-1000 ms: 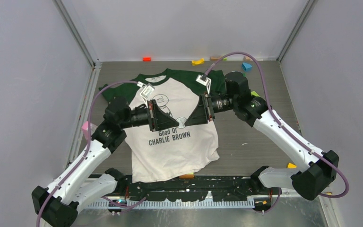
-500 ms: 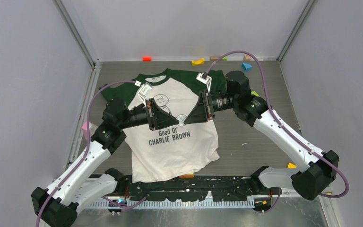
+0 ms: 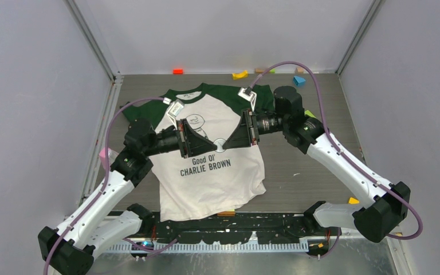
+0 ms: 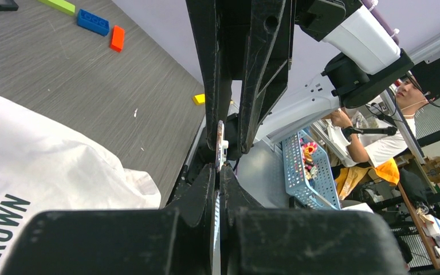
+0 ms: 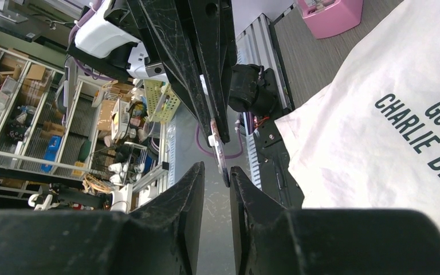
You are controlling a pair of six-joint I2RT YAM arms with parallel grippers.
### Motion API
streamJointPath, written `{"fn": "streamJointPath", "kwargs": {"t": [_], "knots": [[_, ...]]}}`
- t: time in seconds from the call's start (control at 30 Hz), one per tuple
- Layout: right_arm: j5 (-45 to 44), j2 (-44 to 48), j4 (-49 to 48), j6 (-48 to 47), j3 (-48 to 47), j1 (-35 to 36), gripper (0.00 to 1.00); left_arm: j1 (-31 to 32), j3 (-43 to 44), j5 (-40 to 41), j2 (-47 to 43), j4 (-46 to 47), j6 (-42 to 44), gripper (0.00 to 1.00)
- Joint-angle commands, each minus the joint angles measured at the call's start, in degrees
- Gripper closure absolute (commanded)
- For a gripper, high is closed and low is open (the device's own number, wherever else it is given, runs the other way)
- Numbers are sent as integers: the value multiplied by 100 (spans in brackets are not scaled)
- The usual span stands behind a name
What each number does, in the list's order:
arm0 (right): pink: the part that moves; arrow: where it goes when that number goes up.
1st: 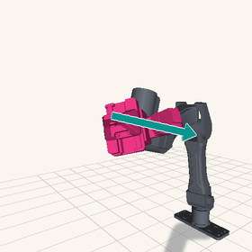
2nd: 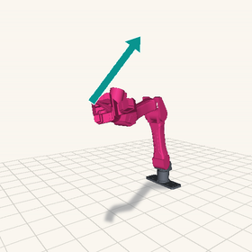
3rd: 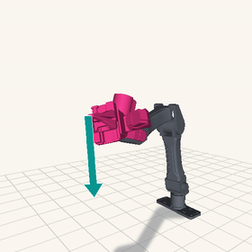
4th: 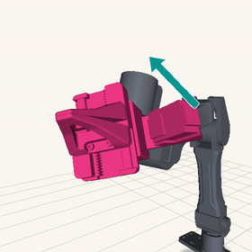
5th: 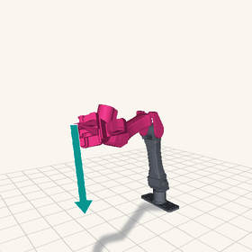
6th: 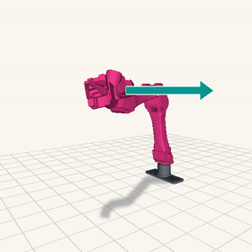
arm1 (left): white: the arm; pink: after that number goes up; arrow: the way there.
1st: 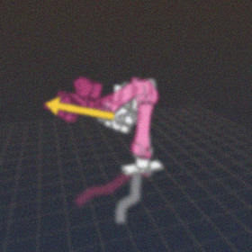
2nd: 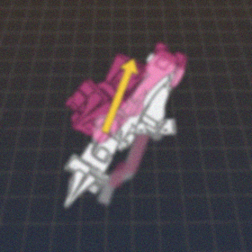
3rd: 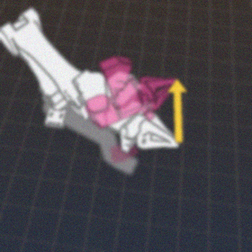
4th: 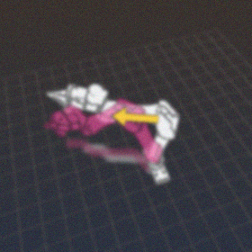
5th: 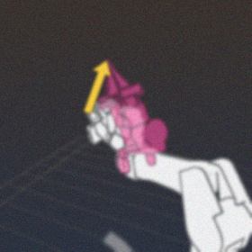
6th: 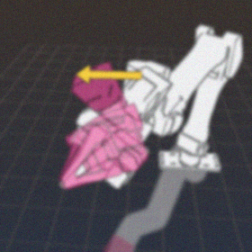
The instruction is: Pin the brooch onto the clothing
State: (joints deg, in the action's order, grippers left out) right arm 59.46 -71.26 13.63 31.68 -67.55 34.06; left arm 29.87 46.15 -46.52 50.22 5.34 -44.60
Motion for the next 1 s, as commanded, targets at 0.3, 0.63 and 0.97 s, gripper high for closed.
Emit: {"fn": "streamJointPath", "kwargs": {"t": [0.3,0.63,0.97], "knots": [[-78,-90,-428,168,-21,85,76,-34,78,-55,35,108,115,100],[-445,-141,-83,-104,-41,135,86,-34,78,-33,-23,46,136,100],[-928,-431,425,-461,-181,317,92,-34,78,9,51,142,94,100]]}}
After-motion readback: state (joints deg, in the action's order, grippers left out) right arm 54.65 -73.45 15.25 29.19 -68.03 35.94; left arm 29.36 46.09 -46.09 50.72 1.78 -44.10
